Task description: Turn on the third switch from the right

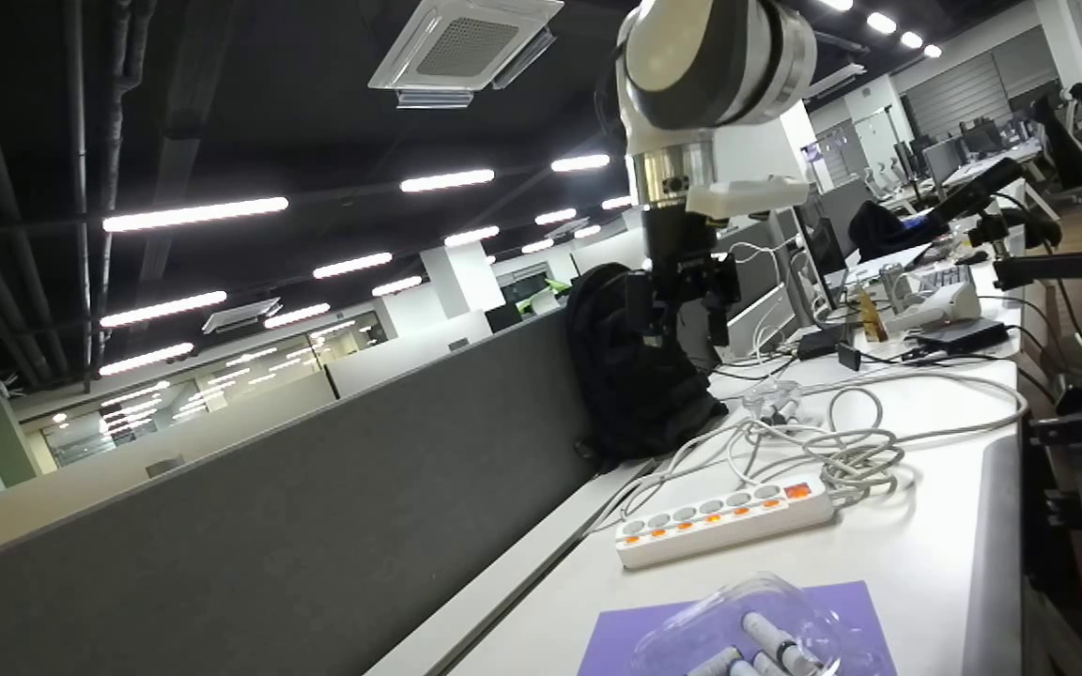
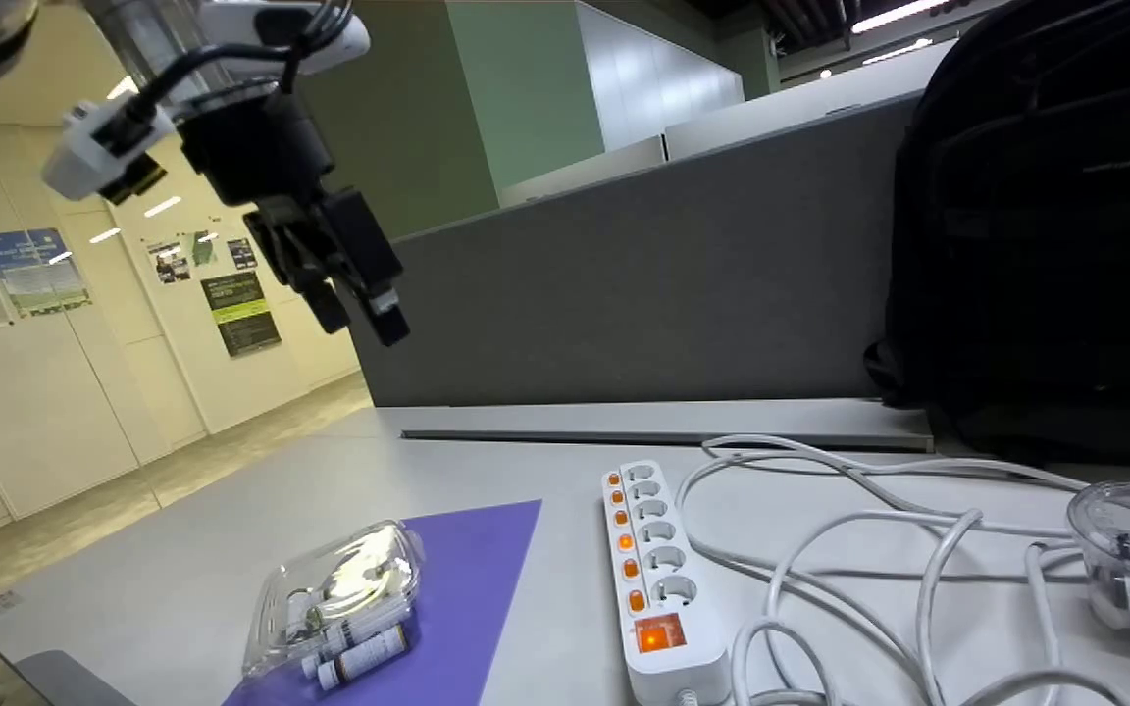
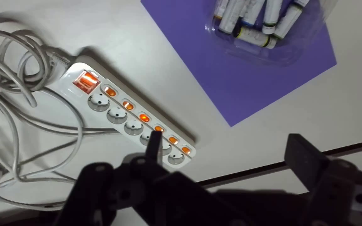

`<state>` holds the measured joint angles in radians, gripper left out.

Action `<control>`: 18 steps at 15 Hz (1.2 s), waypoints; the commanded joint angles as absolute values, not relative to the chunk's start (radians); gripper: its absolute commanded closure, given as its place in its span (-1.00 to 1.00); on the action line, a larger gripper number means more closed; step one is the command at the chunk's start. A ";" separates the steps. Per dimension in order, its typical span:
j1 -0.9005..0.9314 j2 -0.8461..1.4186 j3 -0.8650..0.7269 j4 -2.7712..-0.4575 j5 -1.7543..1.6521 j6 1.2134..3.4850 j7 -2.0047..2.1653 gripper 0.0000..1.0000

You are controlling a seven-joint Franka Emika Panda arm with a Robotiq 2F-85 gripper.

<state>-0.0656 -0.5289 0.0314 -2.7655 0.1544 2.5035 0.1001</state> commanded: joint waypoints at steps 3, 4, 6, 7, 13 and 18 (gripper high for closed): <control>-0.141 -0.277 0.038 -2.701 0.057 2.648 0.186 -1.00; -0.152 -0.229 0.040 -2.688 0.031 2.675 0.200 -1.00; -0.172 -0.140 0.039 -2.654 -0.028 2.720 0.234 -1.00; -0.178 -0.099 0.034 -2.634 -0.057 2.733 0.250 -1.00; -0.145 0.124 -0.043 -2.507 -0.123 2.796 0.304 -1.00; -0.117 0.148 -0.079 -2.510 -0.080 2.813 0.246 -1.00</control>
